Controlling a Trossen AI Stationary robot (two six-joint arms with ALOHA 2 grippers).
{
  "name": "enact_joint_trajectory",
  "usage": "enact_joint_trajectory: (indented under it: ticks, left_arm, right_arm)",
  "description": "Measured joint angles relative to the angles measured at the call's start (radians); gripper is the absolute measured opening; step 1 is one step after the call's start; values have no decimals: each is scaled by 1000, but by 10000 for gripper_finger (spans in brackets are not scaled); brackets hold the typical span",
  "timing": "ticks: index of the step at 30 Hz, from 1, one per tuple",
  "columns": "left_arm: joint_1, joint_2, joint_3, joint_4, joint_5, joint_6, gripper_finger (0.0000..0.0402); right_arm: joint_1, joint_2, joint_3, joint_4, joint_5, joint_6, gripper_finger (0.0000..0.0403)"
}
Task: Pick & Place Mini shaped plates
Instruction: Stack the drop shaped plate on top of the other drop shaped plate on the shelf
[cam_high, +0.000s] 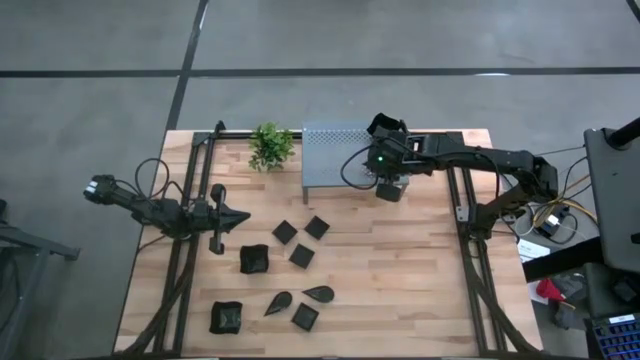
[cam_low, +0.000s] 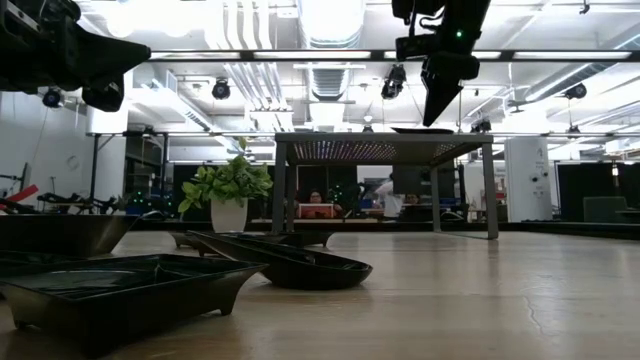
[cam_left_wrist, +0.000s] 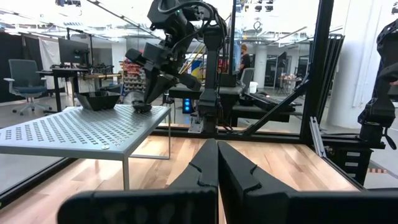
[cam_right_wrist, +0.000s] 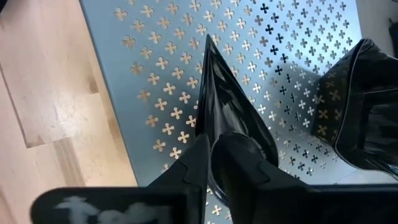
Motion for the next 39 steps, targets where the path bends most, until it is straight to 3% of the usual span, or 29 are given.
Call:
enact_joint_trajectory:
  ticks: [8, 12, 17, 23, 39]
  left_arm:
    - [0, 0, 0, 0, 0, 0, 0]
    - [0, 0, 0, 0, 0, 0, 0]
    - [0, 0, 0, 0, 0, 0, 0]
    - [0, 0, 0, 0, 0, 0, 0]
    - [0, 0, 0, 0, 0, 0, 0]
  right_arm:
    - [0, -14, 10, -12, 1, -2, 81]
    - [-1, -39, 20, -48, 92, 54, 88]
    - [-52, -60, 23, -99, 106, 257, 65]
    - [-115, -46, 12, -175, 103, 328, 13]
    - [-130, -26, -7, -152, 50, 354, 8]
